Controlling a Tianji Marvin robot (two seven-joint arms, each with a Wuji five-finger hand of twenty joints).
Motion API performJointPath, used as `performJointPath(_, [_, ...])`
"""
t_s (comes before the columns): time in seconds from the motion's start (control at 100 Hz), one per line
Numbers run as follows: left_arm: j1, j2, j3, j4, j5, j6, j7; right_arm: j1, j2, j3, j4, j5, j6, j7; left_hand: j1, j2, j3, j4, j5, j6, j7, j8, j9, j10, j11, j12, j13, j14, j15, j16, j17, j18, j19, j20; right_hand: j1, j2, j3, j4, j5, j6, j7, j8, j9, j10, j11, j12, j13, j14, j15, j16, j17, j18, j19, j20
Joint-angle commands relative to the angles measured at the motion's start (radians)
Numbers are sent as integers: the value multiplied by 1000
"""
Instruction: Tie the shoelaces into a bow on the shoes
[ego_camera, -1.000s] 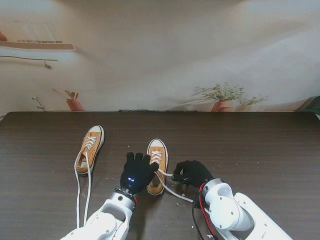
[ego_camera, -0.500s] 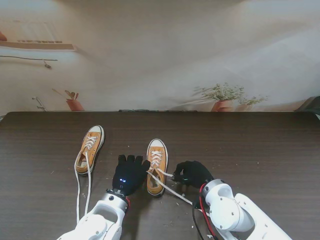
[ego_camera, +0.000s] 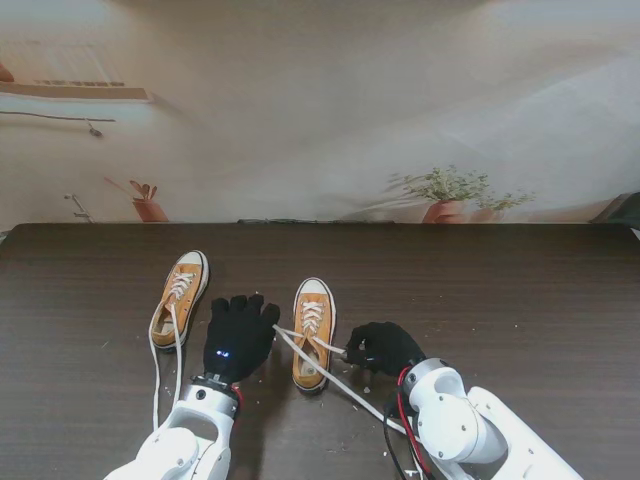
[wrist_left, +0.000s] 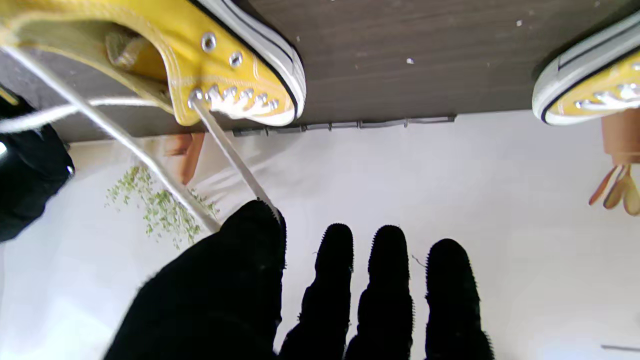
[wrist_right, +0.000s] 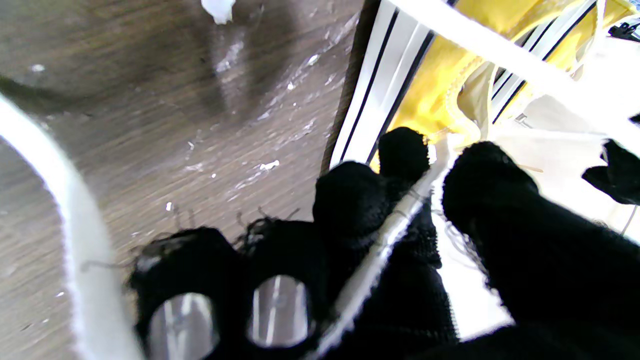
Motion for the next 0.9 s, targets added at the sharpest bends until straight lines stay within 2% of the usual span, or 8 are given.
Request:
performJointPath(0.0, [7,-3,-12,-11,2,2,20,1,2,-1,-1,1,1,13,32,-6,12,-5,-22,40,34,2,-11,23,14,20,-12,21,5,-5,-7,6,-1,-8,28,11,-29,-11,13,-25,22,-23,63,14,17,17,29,-48,68,5,37,-2,281,8])
performJointPath(0.2, [30,-13,-55,-21,-9,2,86,2,2,-3,-1,0,1,13,67,3,-31,-35,-12,34,13,-29,-8,26,12,13,-9,26,10,-7,-7,12,1,-6,28,11,-28,-10,14,-24,22,-22,64,15,17,18,29,-48,68,5,37,-2,281,8])
performJointPath(0.49, [52,-24,-82,-29,-47,-37,147,7,0,-11,3,-2,4,8,88,9,-73,-54,10,17,-22,-79,12,26,13,8,7,34,18,-7,-1,25,7,-2,37,6,-31,-14,19,-25,26,-22,79,10,24,20,29,-46,78,10,37,-3,286,11])
performJointPath(0.54, [56,-24,-83,-32,-48,-42,150,9,-1,-13,5,-3,6,2,93,13,-86,-57,14,13,-29,-89,17,25,12,6,10,33,19,-7,0,26,7,-2,50,2,-37,-22,24,-19,33,-24,94,-3,37,25,28,-47,84,15,38,-1,287,18])
performJointPath(0.64, [61,-25,-82,-39,-50,-54,164,10,-3,-13,6,-5,8,-6,99,16,-99,-60,17,11,-35,-97,24,26,11,5,17,34,21,-7,3,29,9,-1,74,-20,-36,-22,37,-1,48,-43,136,-35,88,54,27,-51,99,49,42,9,287,74])
performJointPath(0.76, [69,-26,-83,-52,-49,-69,173,8,-9,-6,11,-12,-2,-37,106,20,-111,-62,21,10,-37,-102,29,24,12,4,22,34,23,-8,8,33,11,0,92,-54,-18,-20,64,24,58,-69,136,-69,224,132,25,-28,112,113,45,45,287,173])
performJointPath(0.89, [73,-25,-83,-62,-46,-77,178,-1,-19,7,14,-19,-24,-91,109,22,-121,-62,24,11,-38,-105,36,24,13,4,32,33,27,-7,12,35,13,2,102,-69,-6,-20,74,36,62,-79,136,-60,303,156,24,3,118,149,41,79,287,232])
